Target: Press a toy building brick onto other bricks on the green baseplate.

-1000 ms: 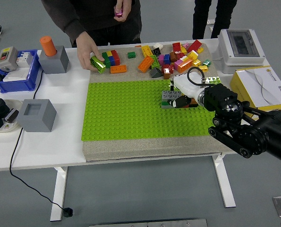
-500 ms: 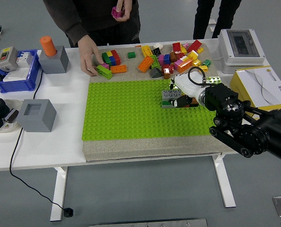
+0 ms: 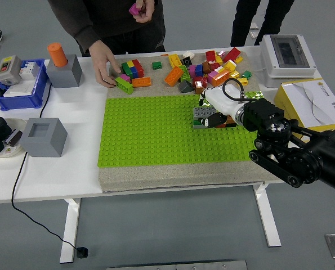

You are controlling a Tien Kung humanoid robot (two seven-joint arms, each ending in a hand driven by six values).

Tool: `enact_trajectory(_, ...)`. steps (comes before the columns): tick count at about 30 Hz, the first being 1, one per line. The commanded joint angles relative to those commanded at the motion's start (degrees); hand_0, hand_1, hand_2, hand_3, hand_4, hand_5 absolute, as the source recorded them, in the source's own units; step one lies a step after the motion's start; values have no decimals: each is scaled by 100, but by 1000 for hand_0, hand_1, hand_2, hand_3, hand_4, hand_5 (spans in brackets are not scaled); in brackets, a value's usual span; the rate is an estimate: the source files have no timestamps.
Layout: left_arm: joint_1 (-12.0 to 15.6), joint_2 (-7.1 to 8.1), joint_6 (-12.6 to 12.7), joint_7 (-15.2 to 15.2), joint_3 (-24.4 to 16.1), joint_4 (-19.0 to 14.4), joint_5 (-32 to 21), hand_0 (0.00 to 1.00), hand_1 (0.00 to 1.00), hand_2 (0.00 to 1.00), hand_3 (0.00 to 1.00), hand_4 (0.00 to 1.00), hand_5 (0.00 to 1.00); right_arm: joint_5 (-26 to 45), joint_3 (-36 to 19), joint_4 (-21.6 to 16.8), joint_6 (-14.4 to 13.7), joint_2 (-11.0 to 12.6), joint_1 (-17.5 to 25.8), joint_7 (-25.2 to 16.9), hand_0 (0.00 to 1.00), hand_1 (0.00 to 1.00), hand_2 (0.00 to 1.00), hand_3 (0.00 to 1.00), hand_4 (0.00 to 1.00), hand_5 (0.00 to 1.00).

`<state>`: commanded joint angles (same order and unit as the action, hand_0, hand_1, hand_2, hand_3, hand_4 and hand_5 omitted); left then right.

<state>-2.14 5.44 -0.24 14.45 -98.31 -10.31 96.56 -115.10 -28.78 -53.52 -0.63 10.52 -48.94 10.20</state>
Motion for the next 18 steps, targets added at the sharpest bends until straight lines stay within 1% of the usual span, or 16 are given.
enact_trajectory(5,14,-15,4,2,-9,0,-7,786,801,774,430,998,846,129,-107,-391,-19,170,51,3,812,838,881,744,942,503)
enact_trajectory(10,36,-28,17,-7,9,0,-55,786,801,774,430,998,846,75,-205,-885,-18,468,198,74,812,838,881,744,942,503)
enact_trajectory(11,41,-30,19,-8,13,0,-64,786,801,775,431,998,847,56,-213,-969,-19,525,238,86,815,838,882,658,933,552)
enact_trajectory(14,54,-35,22,-11,14,0,-74,786,801,775,431,998,847,31,-211,-1109,-31,627,341,96,815,838,882,658,933,552)
enact_trajectory(18,62,-42,19,-10,-1,0,-45,786,800,775,432,998,848,7,-208,-1101,-69,647,471,76,816,840,883,643,915,558)
